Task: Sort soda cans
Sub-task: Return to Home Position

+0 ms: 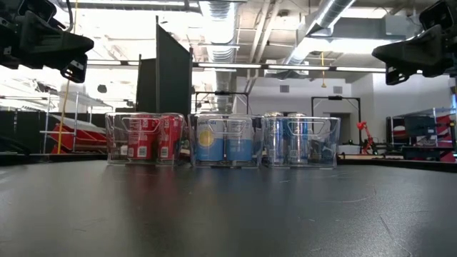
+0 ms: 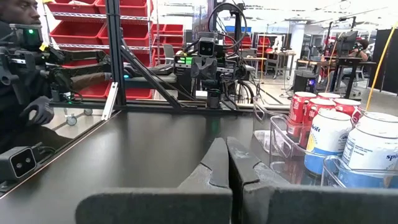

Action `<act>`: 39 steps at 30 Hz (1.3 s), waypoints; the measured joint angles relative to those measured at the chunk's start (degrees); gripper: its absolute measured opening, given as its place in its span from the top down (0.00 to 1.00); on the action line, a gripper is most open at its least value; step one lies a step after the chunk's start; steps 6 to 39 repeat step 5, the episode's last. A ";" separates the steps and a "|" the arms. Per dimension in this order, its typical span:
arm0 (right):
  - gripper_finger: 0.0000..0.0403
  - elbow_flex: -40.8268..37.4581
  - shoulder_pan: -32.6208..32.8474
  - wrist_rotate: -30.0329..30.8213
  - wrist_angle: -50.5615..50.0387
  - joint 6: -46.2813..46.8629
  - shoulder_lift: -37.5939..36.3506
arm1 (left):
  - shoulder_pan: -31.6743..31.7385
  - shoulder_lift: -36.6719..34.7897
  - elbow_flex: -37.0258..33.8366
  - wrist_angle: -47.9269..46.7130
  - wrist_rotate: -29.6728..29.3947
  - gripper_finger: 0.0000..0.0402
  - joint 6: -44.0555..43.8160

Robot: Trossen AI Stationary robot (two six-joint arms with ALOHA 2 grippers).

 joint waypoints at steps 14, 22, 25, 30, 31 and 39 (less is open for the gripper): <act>1.00 0.00 -0.01 -0.01 0.00 0.02 0.01 | 0.00 0.00 0.02 0.01 0.00 1.00 0.01; 1.00 0.00 -0.01 -0.01 0.00 0.02 0.01 | 0.00 0.00 0.02 0.01 0.00 1.00 0.01; 1.00 0.00 -0.01 -0.01 0.00 0.02 0.01 | 0.00 0.00 0.02 0.01 0.00 1.00 0.01; 1.00 0.00 -0.01 -0.01 0.00 0.02 0.01 | 0.00 0.00 0.02 0.01 0.00 1.00 0.01; 1.00 0.00 -0.01 -0.01 0.00 0.02 0.01 | 0.00 0.00 0.02 0.01 0.00 1.00 0.01; 1.00 0.00 -0.01 -0.01 0.00 0.02 0.01 | 0.00 0.00 0.02 0.01 0.00 1.00 0.01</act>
